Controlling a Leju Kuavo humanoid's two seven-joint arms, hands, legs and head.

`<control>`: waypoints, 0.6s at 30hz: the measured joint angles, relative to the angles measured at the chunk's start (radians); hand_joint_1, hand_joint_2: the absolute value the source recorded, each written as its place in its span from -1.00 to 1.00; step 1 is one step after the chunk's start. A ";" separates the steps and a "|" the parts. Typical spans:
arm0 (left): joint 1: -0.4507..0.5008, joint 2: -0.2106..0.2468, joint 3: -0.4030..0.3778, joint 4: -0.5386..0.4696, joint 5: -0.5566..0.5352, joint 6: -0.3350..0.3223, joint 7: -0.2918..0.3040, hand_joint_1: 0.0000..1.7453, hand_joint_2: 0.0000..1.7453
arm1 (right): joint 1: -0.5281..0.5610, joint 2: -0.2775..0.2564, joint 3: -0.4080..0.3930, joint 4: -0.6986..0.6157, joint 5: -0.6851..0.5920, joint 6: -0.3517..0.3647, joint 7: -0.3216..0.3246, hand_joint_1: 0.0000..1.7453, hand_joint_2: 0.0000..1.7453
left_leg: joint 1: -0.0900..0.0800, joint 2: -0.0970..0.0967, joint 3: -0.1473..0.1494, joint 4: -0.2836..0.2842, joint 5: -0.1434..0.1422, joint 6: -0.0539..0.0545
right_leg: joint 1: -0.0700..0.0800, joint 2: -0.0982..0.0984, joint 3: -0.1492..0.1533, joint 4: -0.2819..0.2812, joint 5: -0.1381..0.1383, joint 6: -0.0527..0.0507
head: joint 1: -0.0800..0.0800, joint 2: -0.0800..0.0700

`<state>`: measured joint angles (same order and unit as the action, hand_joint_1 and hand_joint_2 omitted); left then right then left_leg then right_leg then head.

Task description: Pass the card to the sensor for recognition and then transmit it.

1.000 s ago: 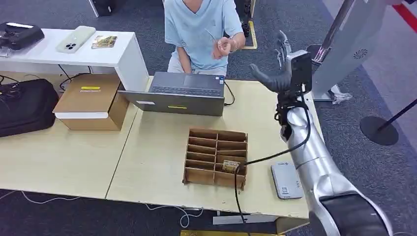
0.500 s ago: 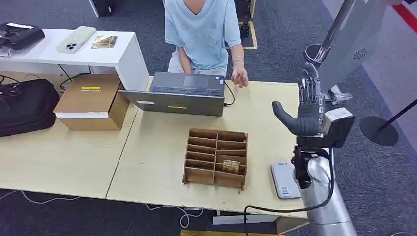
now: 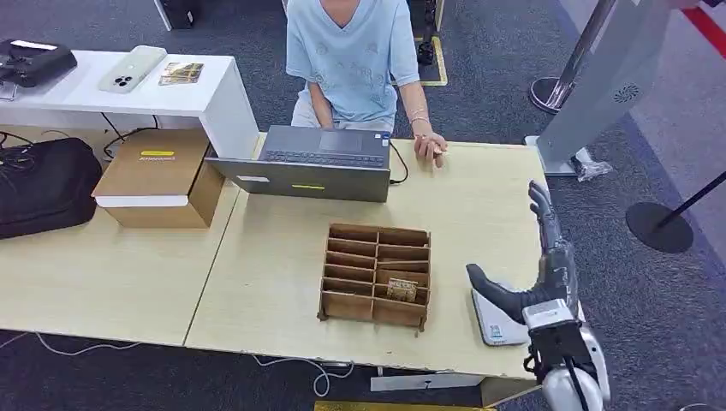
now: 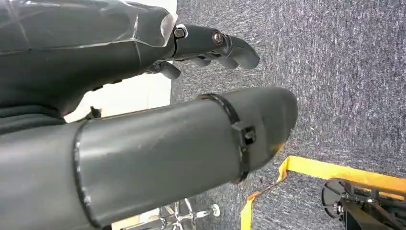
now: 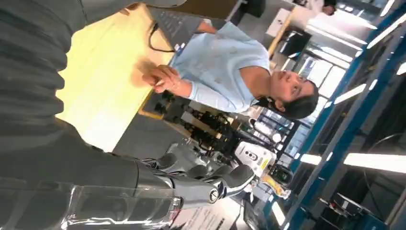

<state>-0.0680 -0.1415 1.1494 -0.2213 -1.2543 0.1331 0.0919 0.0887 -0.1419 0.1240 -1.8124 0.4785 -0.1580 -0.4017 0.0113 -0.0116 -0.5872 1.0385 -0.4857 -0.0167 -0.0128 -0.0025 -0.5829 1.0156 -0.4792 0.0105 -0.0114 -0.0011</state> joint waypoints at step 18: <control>-0.001 -0.008 0.027 0.000 0.005 -0.011 0.002 -1.00 -1.00 | 0.072 -0.002 0.199 0.074 0.693 -0.123 0.413 -1.00 1.00 | 0.000 0.000 0.000 0.000 0.000 0.000 | 0.000 0.000 0.000 0.000 0.000 0.000 | 0.000 0.000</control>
<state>-0.0694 -0.1499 1.1765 -0.2213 -1.2497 0.1224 0.0942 0.1607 -0.1442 0.3228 -1.7384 1.1719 -0.2814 0.0111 0.0113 -0.0114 -0.5870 1.0381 -0.4855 -0.0167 -0.0128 -0.0024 -0.5825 1.0157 -0.4791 0.0104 -0.0114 -0.0011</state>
